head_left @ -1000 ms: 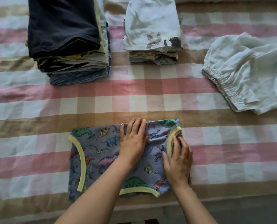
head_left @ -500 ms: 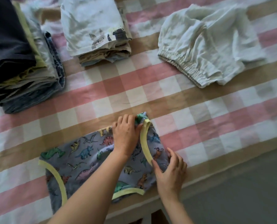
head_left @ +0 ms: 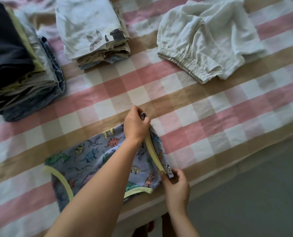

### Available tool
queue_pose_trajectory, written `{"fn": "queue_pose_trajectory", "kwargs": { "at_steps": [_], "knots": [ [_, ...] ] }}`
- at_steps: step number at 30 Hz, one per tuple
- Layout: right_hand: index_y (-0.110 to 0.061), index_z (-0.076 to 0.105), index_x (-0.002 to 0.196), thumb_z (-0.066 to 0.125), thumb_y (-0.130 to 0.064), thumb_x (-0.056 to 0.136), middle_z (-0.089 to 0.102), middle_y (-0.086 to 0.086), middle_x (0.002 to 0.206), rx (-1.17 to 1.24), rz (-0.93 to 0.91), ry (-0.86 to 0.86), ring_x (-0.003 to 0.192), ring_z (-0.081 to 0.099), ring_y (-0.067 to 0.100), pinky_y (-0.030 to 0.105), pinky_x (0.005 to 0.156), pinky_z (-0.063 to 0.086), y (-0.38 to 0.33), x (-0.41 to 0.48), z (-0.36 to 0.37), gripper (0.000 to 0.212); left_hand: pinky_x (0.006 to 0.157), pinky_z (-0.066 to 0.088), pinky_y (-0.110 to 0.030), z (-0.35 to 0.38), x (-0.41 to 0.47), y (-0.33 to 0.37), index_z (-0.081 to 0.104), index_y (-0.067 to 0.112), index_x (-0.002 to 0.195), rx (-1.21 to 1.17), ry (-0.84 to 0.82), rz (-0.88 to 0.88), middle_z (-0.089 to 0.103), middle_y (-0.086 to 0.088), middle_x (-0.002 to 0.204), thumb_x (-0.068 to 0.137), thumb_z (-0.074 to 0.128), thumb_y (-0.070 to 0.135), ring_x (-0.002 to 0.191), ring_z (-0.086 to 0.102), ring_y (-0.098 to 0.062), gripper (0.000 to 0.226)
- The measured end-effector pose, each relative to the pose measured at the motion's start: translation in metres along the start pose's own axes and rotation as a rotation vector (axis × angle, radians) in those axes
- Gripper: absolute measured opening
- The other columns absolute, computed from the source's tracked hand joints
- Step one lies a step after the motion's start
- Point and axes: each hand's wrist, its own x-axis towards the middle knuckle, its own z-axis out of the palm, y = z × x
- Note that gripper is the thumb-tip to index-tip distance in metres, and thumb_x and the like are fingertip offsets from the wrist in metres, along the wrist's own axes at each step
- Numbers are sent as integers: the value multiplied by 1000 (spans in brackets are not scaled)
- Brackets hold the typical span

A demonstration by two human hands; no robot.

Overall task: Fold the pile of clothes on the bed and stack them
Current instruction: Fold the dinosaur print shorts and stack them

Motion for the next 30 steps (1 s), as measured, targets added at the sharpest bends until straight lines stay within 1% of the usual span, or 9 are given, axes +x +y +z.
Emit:
{"fn": "queue_pose_trajectory", "kwargs": {
  "at_steps": [3,8,11,14,16,18,25,27,30],
  "knots": [
    [-16,65,95,74,-14,77,69,-2,83,87,-67,12,80,65,18,26,70,52,-9,-18,-1,20,68,53,-38,-32,-7,-4,52,15,85,-349,-97,-96,63,-10,84,82,58,2,79,63,-28,15],
    [-26,65,80,76,-23,74,63,-9,77,63,-476,-68,73,60,2,15,64,47,-25,-71,12,13,56,53,-21,-104,-30,-41,60,15,88,-863,-162,-227,67,3,73,86,59,-1,59,61,-7,16],
    [-18,69,78,67,-28,72,61,-7,78,-3,-698,-164,74,55,-3,5,65,43,-28,-107,36,12,56,55,-21,-150,-46,-82,62,11,87,-1068,-111,-306,69,4,66,88,52,-2,56,63,-8,16],
    [-12,71,75,75,-13,65,54,-11,80,-79,-868,-243,72,53,3,12,64,47,-20,-132,69,11,54,56,-22,-185,-61,-125,67,10,80,-1185,2,-376,70,1,64,89,46,-4,54,65,-10,27],
    [-12,70,75,74,-11,64,53,-9,78,-155,-987,-319,71,50,6,15,63,44,-16,-144,91,12,52,56,-24,-202,-69,-151,72,12,72,-1214,71,-422,71,-2,65,90,46,-4,55,67,-12,35],
    [-13,68,75,77,-5,63,57,-3,73,-251,-1052,-411,71,50,9,18,61,42,-11,-150,109,17,49,55,-23,-209,-71,-170,67,9,79,-1211,113,-470,71,-2,63,90,47,-3,54,67,-13,26],
    [-13,68,76,80,-7,66,60,-1,74,-493,-1081,-598,67,58,16,25,56,47,1,-148,152,17,48,54,-23,-206,-63,-212,61,7,83,-1248,299,-630,70,-2,60,90,51,-2,54,67,-14,15],
    [-13,68,83,75,-11,72,61,-1,81,-563,-1056,-673,75,59,17,27,61,50,1,-146,154,14,57,56,-27,-203,-65,-220,64,9,84,-1160,376,-632,71,-6,71,88,54,-2,65,68,-20,15],
    [-21,65,97,63,-26,80,59,-6,94,-599,-1052,-700,91,50,9,23,75,47,-3,-140,147,18,86,53,-35,-199,-75,-228,63,14,97,-895,466,-552,66,-8,102,89,53,-1,96,63,-23,20]
  ]
}}
